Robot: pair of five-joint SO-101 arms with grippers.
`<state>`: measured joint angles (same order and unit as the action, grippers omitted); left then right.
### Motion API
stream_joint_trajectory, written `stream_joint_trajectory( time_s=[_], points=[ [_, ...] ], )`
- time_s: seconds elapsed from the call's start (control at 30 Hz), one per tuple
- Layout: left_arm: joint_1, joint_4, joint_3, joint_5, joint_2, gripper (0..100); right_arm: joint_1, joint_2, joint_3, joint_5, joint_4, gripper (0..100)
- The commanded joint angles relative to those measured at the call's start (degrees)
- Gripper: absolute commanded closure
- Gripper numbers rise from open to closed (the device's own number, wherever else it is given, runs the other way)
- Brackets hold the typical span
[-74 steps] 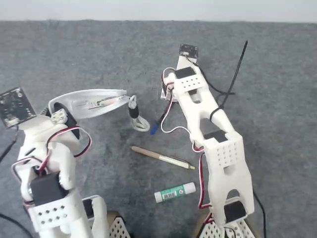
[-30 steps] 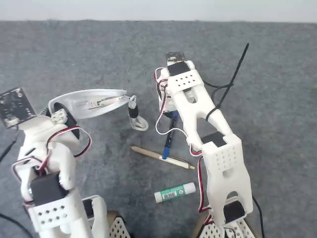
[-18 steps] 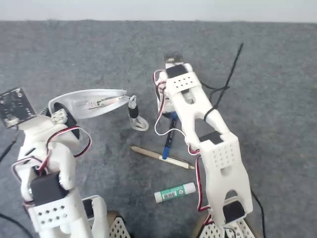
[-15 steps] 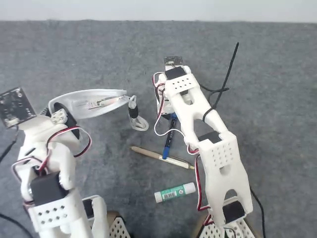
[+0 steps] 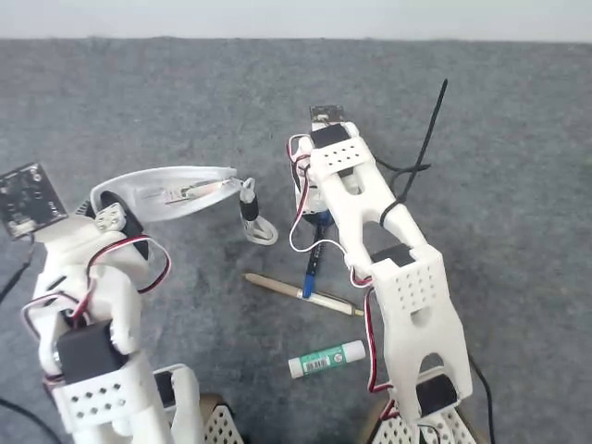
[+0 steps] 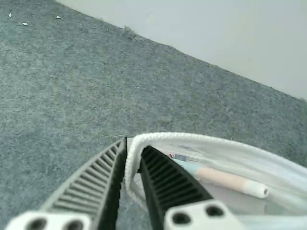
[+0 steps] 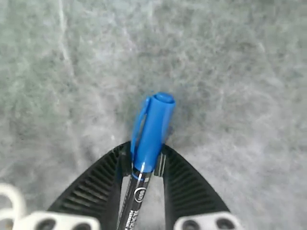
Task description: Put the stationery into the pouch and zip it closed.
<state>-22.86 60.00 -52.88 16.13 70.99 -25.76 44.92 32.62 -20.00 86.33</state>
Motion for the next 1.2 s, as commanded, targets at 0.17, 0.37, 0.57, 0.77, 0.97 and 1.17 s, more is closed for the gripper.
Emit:
stream_joint_trajectory(
  time_s=[0.17,0.37,0.57,0.77,0.97,1.17],
  points=[
    [-0.09,-3.60,-0.75,0.53,0.44,99,-0.75,-13.76,2.90,-0.18,7.52,99.2],
    [-0.09,-3.78,-0.84,0.53,0.44,99,-3.74,-22.20,2.90,7.38,13.85,99.2],
    [0.09,-3.69,-1.01,0.53,0.44,99,-6.02,-28.53,0.53,8.44,16.04,99.2],
    [2.37,-3.43,-1.01,-0.09,0.44,99,-11.91,-36.97,-6.59,8.53,15.78,99.1],
    [4.48,-2.37,-1.01,-1.14,0.44,99,-13.32,-48.75,-16.97,8.44,10.86,99.1],
    [5.10,-2.37,-1.01,-1.23,0.44,99,-13.32,-62.20,-33.32,8.09,-1.71,99.1]
  ],
)
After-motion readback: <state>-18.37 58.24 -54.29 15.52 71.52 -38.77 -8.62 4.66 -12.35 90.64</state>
